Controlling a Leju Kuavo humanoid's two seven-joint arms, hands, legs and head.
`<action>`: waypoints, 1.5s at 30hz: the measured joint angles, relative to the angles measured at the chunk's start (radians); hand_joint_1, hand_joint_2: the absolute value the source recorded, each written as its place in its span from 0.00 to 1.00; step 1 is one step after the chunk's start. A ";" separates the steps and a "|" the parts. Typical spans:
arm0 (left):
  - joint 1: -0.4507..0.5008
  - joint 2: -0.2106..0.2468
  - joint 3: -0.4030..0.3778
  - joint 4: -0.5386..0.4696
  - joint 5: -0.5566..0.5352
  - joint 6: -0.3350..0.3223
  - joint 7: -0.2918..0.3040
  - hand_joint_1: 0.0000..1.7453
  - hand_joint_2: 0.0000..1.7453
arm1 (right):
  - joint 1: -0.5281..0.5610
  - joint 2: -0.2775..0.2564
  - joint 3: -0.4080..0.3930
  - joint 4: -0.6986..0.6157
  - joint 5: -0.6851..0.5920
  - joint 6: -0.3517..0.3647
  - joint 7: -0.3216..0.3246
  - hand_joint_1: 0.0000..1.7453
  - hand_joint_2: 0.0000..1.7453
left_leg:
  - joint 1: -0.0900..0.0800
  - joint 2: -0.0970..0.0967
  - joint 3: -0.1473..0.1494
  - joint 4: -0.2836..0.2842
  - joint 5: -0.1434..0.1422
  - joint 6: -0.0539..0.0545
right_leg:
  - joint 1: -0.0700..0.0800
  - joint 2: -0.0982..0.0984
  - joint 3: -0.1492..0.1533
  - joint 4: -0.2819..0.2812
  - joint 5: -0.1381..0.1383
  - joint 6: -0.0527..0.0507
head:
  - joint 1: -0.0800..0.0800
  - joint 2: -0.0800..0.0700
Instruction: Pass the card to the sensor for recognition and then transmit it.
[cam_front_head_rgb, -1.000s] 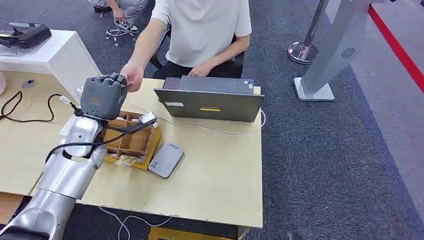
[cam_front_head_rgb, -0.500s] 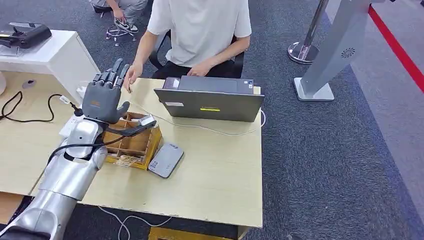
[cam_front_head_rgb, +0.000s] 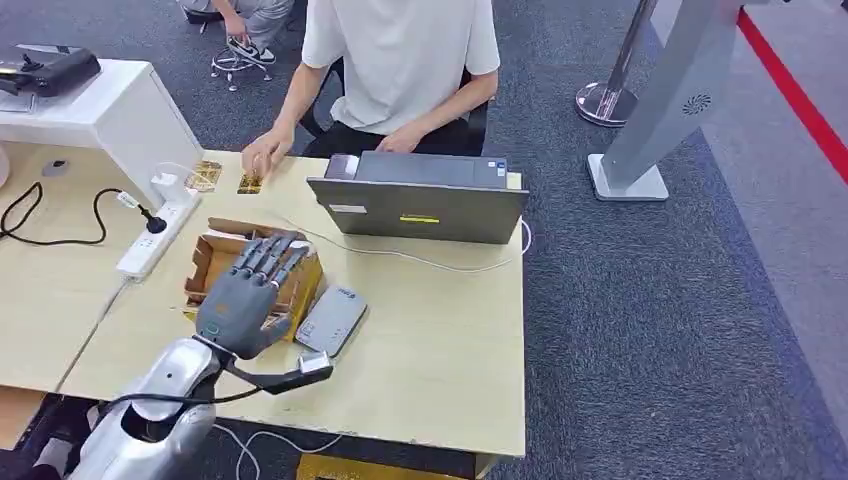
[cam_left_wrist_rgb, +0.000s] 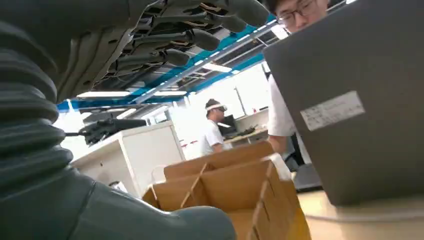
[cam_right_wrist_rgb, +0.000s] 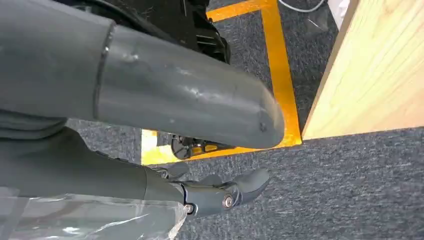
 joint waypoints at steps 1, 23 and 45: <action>0.021 0.006 -0.003 -0.018 0.000 0.000 0.001 0.00 1.00 | 0.001 0.000 -0.004 0.000 0.000 0.000 0.000 0.00 0.00 | 0.000 0.000 0.000 0.000 0.000 0.000 | 0.000 0.000 0.000 0.000 0.000 0.000 | 0.000 0.000; 0.150 0.022 0.156 0.070 -0.048 0.154 0.047 0.00 1.00 | -0.016 0.000 -0.032 0.000 0.062 0.002 0.032 0.00 0.00 | 0.000 -0.001 0.001 0.000 0.000 0.000 | 0.000 -0.001 0.001 0.000 0.000 0.000 | 0.000 0.000; 0.074 -0.032 0.277 0.306 -0.123 0.299 -0.010 0.00 1.00 | -0.032 0.001 -0.024 0.000 0.120 0.010 0.007 0.00 0.00 | 0.000 -0.001 0.001 0.000 0.001 0.000 | 0.000 -0.001 0.001 0.000 0.000 0.000 | 0.000 0.000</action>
